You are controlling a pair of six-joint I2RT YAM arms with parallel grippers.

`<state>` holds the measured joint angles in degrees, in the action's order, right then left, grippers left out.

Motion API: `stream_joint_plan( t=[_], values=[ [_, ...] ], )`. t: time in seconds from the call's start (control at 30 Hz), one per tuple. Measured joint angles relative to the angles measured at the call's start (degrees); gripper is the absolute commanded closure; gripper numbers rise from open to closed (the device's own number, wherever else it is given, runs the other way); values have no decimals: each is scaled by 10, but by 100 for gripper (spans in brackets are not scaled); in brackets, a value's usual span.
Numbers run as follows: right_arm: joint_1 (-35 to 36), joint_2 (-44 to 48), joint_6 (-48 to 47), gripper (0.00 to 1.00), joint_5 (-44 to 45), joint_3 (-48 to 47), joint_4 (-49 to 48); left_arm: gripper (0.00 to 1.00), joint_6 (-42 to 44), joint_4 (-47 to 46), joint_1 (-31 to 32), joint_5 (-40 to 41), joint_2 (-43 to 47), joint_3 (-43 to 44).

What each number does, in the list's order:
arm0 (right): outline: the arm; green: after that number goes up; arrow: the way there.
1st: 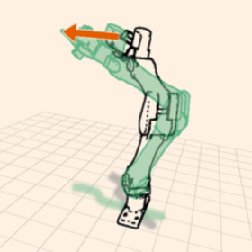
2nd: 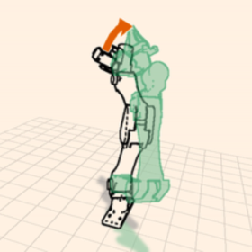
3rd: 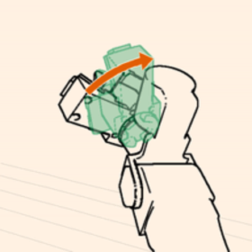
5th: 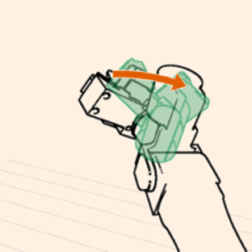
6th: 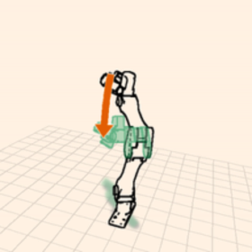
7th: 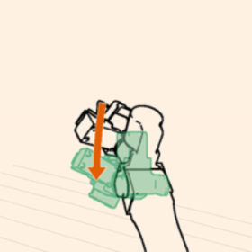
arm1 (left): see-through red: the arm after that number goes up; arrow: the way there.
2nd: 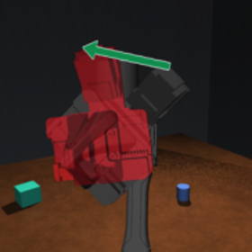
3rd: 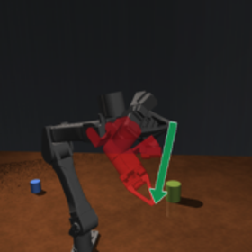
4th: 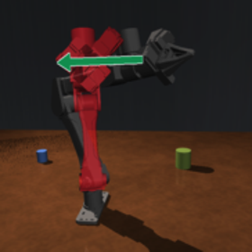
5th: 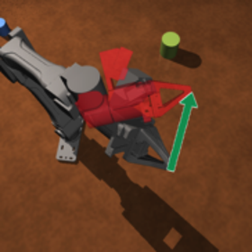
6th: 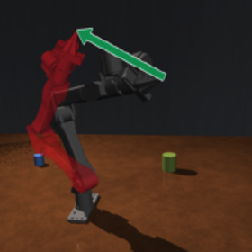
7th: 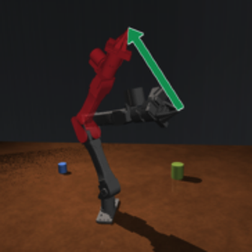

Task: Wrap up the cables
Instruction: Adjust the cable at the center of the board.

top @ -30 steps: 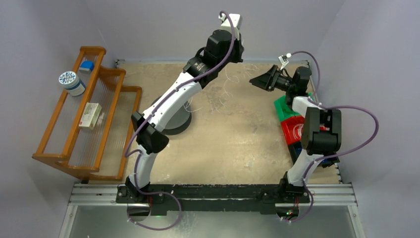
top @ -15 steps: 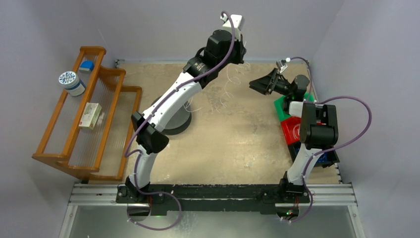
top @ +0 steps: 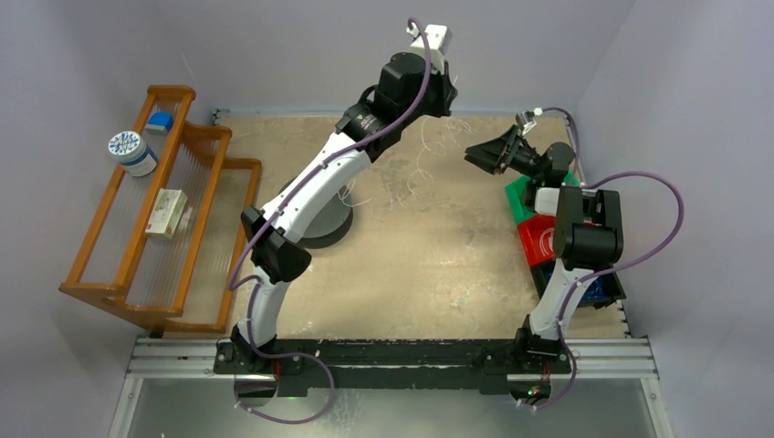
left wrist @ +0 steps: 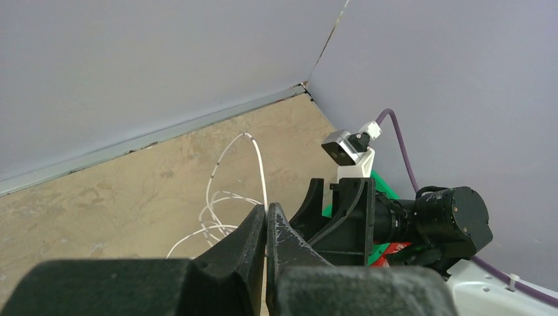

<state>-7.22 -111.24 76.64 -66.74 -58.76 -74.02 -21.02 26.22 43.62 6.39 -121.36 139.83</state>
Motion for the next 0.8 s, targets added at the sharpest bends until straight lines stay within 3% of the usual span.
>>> stream_joint_plan(
  t=[0.17, 0.8],
  values=[
    [-7, -16, 43, 28, 0, 3, -50, 100, 0, 0, 0, -8, 0, 0],
    [-7, -20, 61, 28, 12, 3, -69, 100, -5, 0, 7, -28, 0, 4]
  ],
)
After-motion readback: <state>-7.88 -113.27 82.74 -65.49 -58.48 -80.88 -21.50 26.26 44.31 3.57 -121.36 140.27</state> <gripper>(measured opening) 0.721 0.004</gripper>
